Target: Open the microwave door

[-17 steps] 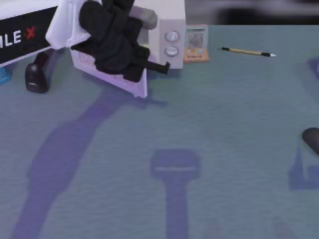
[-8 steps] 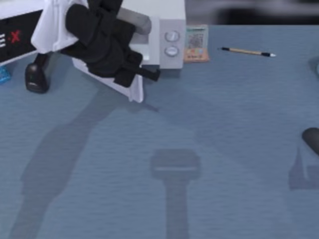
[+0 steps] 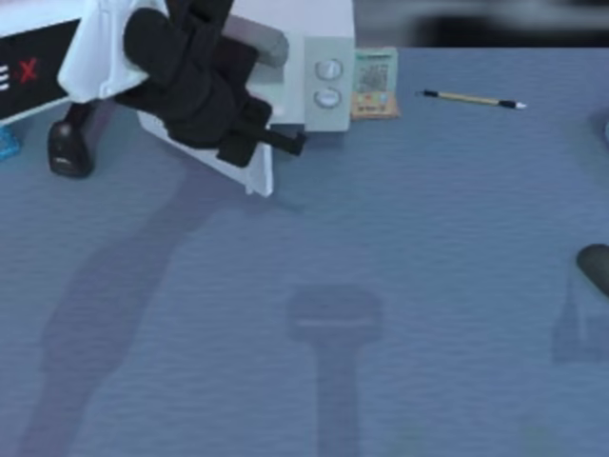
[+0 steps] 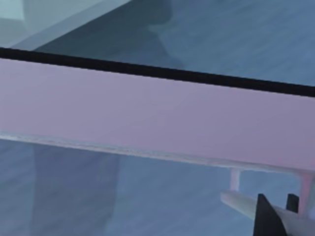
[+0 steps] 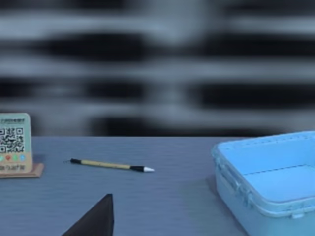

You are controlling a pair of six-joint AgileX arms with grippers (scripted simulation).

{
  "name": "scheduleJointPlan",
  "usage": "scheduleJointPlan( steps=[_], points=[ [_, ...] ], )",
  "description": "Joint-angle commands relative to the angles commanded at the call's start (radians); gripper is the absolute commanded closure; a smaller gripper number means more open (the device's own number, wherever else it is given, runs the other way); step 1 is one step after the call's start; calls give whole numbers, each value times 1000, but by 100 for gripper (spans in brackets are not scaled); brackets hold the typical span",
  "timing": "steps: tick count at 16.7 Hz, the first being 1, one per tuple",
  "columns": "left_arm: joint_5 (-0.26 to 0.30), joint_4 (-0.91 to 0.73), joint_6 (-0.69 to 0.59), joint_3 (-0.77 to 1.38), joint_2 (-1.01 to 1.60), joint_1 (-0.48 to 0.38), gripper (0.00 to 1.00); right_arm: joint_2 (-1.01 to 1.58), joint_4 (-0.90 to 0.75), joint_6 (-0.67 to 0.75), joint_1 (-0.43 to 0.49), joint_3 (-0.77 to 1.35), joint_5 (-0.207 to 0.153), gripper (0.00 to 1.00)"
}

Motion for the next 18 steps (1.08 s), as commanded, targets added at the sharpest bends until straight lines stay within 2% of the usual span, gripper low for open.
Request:
scheduleJointPlan(
  steps=[14,18],
  points=[
    [0,0,0,0,0,0,100,0,0,0,0,0,0,0],
    [23,2,26,-20,-12,5,100,0,0,0,0,0,0,0]
  ],
)
